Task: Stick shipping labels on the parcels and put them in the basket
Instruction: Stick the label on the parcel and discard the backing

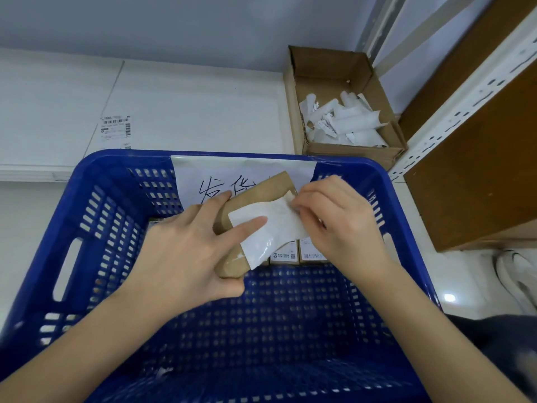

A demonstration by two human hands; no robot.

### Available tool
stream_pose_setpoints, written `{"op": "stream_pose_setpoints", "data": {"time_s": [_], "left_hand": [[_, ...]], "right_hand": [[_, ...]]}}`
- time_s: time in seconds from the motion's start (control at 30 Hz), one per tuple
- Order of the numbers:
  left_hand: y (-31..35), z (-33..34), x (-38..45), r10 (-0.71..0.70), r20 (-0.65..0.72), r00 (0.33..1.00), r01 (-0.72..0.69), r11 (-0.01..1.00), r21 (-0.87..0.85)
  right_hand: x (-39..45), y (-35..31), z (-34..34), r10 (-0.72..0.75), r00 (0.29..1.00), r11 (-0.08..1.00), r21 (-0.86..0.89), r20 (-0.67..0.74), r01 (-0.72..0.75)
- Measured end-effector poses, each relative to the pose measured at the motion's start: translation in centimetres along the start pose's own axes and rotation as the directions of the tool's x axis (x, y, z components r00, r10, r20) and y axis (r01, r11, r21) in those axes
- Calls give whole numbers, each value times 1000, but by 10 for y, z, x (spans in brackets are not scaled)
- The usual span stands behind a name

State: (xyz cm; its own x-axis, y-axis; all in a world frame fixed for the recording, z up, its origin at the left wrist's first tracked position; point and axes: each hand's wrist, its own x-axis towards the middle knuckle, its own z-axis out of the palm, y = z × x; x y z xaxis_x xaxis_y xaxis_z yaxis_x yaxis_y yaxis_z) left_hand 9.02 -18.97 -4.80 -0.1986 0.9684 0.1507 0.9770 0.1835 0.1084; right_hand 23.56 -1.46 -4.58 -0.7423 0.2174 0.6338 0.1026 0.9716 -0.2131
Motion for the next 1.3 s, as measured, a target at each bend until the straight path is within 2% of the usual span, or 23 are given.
{"op": "stream_pose_setpoints", "data": {"time_s": [0.1, 0.17, 0.23, 0.3, 0.37, 0.4, 0.47, 0.53, 0.6, 0.67, 0.73, 0.83, 0.93, 1.0, 1.07, 1.13, 1.2, 1.23, 1.3], "left_hand": [[-1, -1, 0, -11, -9, 1000, 11, 1000, -24], [0, -3, 1, -17, -16, 1000, 17, 999, -38], [0, -5, 2, -24, -21, 999, 23, 998, -55], [-1, -7, 2, -39, -27, 999, 38, 997, -64], [-3, -8, 2, -54, -36, 998, 52, 996, -66], [-4, -8, 2, -56, -41, 998, 53, 997, -64], [-6, -9, 3, -54, -50, 997, 50, 997, -63], [-6, -9, 3, -56, -51, 997, 52, 996, -74], [-5, -9, 2, -68, -42, 997, 64, 994, -94], [-4, -10, 1, -90, -49, 995, 84, 989, -118], [-1, -10, 2, -95, -65, 993, 86, 988, -125], [2, -10, 4, -91, -60, 994, 84, 990, -114], [2, -9, 3, -82, -50, 995, 76, 990, -115], [4, -8, 3, -72, -46, 996, 66, 991, -120], [6, -7, 3, -64, -37, 997, 59, 991, -124], [8, -5, 3, -44, -22, 999, 42, 993, -109], [8, -4, 3, -34, -4, 999, 33, 995, -99], [8, -4, 2, -36, 3, 999, 36, 995, -98], [6, -3, 2, -39, 15, 999, 40, 995, -92]], "right_hand": [[6, 7, -11, 93, 995, 995, 30, -19, -93], [11, 1, -19, 343, 939, 934, 121, -33, -337], [15, -6, -23, 634, 773, 730, 322, 11, -603], [19, -6, -26, 777, 595, 451, 478, 206, -754], [21, -3, -30, 761, 429, 106, 559, 487, -822], [22, -1, -31, 722, 378, -35, 575, 580, -817], [23, -1, -35, 657, 349, -165, 579, 668, -798], [24, -1, -36, 590, 347, -246, 572, 729, -783], [27, -2, -37, 555, 311, -334, 549, 771, -766], [27, -3, -38, 601, 285, -280, 531, 746, -800], [26, -9, -40, 667, 316, -185, 561, 674, -807], [21, -20, -38, 734, 336, -167, 636, 590, -753], [19, -24, -34, 802, 294, -168, 669, 519, -724], [18, -23, -33, 853, 302, -75, 672, 427, -737], [15, -22, -32, 872, 408, 180, 598, 269, -781], [11, -22, -29, 784, 615, 531, 421, 84, -735], [7, -18, -24, 534, 845, 839, 139, -27, -526], [4, -15, -20, 401, 916, 916, 9, -26, -401], [0, -11, -13, 251, 967, 960, -134, 35, -244]]}}
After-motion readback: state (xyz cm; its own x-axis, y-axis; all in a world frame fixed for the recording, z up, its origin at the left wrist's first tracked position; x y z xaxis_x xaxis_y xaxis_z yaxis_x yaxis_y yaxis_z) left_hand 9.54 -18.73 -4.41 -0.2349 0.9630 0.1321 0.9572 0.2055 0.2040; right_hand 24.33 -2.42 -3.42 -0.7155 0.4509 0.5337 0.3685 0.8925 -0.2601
